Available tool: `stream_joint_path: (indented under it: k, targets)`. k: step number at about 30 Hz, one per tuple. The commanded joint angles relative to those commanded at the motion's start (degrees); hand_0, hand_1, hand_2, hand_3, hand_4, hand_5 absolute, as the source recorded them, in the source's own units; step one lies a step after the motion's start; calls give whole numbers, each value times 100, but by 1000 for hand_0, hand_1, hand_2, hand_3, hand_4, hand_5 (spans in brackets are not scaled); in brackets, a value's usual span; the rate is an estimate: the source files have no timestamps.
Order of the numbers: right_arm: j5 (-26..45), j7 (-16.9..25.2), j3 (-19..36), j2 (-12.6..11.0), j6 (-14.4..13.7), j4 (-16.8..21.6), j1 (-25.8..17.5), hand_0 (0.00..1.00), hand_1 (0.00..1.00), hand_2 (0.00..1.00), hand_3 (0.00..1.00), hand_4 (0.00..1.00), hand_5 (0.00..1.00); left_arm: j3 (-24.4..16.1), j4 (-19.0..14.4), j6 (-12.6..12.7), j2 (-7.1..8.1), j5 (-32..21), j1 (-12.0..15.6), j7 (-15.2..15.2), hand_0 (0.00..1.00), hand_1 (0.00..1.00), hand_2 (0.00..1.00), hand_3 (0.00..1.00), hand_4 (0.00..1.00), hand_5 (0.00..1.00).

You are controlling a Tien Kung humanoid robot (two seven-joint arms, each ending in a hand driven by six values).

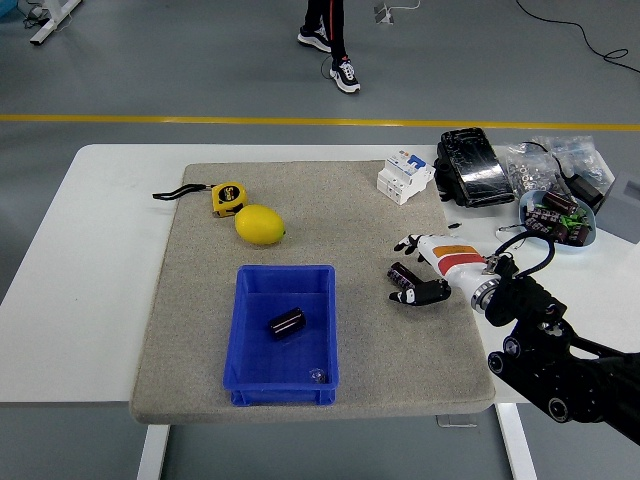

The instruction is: Pick up the battery,place it into the box

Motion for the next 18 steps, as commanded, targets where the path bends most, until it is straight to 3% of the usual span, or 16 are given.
stream_joint_path:
  k: [3, 4, 9, 10, 15, 16, 18]
  targets:
    - [48, 18, -69, 43, -37, -60, 4, 360, 512, 649, 656, 931, 358, -6, -1, -8, 0, 16, 0, 12, 564, 563, 627, 584, 635, 608]
    - [62, 26, -87, 52, -55, -75, 3, 335, 479, 574, 553, 869, 345, -7, -2, -10, 1, 18, 0, 15, 565, 562, 628, 584, 634, 607]
    - [114, 41, -147, 71, -132, -117, 9, 335, 479, 574, 553, 869, 345, -17, -4, -23, 8, 42, 1, 23, 565, 562, 628, 584, 634, 607]
    - [117, 43, -153, 72, -142, -118, 11, 292, 428, 487, 484, 777, 318, -17, -5, -25, 10, 45, 0, 24, 565, 565, 627, 583, 635, 608]
    - [143, 69, -193, 88, -197, -139, 23, 292, 428, 487, 484, 777, 318, -19, -7, -32, 16, 67, -9, 27, 565, 565, 627, 583, 635, 608]
    - [145, 70, -200, 89, -191, -149, 22, 205, 395, 445, 463, 694, 317, -22, -6, -32, 18, 71, -11, 26, 565, 571, 626, 583, 635, 609]
    - [162, 71, -209, 89, -178, -168, 19, 205, 395, 445, 463, 694, 317, -19, -5, -26, 20, 62, -14, 16, 565, 571, 626, 583, 635, 609]
